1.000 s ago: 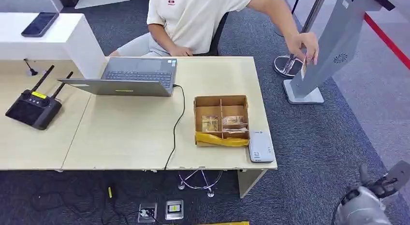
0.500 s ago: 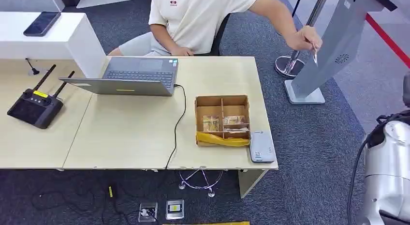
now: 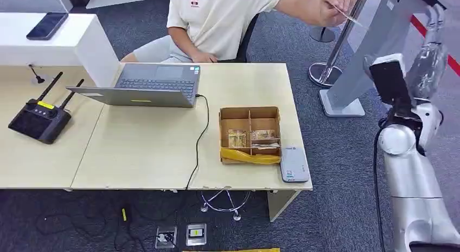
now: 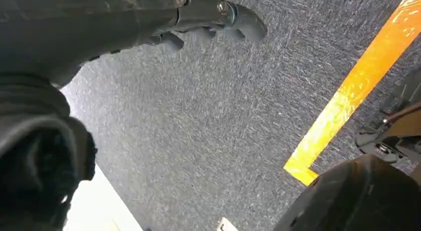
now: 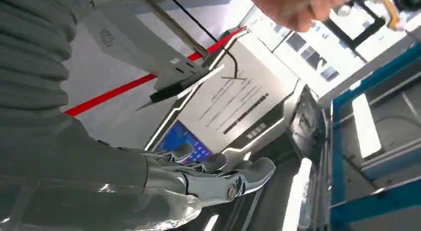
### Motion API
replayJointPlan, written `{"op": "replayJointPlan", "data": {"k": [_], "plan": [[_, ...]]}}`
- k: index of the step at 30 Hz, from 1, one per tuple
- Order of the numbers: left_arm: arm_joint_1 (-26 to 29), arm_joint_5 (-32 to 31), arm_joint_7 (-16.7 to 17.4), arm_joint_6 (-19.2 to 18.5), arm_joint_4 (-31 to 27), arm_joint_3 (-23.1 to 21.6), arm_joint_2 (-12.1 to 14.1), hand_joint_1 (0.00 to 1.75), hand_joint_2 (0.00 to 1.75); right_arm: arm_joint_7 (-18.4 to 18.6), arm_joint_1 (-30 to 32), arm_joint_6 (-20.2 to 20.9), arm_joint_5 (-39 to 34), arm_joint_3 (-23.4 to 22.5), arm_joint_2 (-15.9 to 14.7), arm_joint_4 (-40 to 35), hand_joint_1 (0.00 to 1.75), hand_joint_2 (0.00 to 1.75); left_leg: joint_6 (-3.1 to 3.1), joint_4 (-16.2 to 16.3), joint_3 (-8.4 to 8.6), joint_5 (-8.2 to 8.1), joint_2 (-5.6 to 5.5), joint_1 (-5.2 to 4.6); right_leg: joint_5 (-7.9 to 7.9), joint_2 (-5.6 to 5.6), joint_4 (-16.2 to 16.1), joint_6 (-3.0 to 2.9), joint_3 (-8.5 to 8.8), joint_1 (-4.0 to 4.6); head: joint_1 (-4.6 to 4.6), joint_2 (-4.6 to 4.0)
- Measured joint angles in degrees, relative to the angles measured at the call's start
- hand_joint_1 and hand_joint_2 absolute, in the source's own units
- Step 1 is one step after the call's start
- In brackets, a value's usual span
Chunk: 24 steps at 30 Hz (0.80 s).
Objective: Pass the card to the sensor for recognition and then transmit it.
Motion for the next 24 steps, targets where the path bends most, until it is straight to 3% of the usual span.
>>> {"op": "replayJointPlan", "data": {"k": [19,20,21,24], "plan": [[0.04,0.96,-0.2,0.0,0.0,-0.02,0.35,0.0,0.0,-0.87,-1.03,1.62,5.58,8.52,0.77,4.57,0.0,1.75,0.0,0.0,-0.05,0.0,-0.02,0.0,0.0,-0.04,0.0,0.0,-0.04,0.0,0.04,0.0],[0.04,0.98,-0.2,0.0,0.0,-0.02,0.37,0.0,0.0,-0.87,-1.14,1.62,5.6,8.79,0.83,4.81,0.19,1.75,0.0,0.0,-0.05,0.0,-0.01,0.0,0.0,-0.03,0.0,0.0,-0.04,0.0,0.02,0.0],[0.03,1.07,-0.2,0.0,0.0,-0.02,0.37,0.0,0.0,-0.87,-1.17,1.62,5.6,8.94,0.92,5.0,1.75,1.75,0.0,0.0,-0.05,0.0,-0.01,0.0,0.0,-0.03,0.0,0.0,-0.04,0.0,0.02,0.0],[0.05,1.29,-0.2,0.0,0.0,-0.02,0.37,0.0,0.0,-1.0,-1.33,1.79,5.66,9.4,1.16,5.7,1.75,1.75,0.0,0.0,-0.05,0.0,-0.01,0.0,0.0,-0.03,0.0,0.0,-0.06,0.0,0.04,0.0]]}}
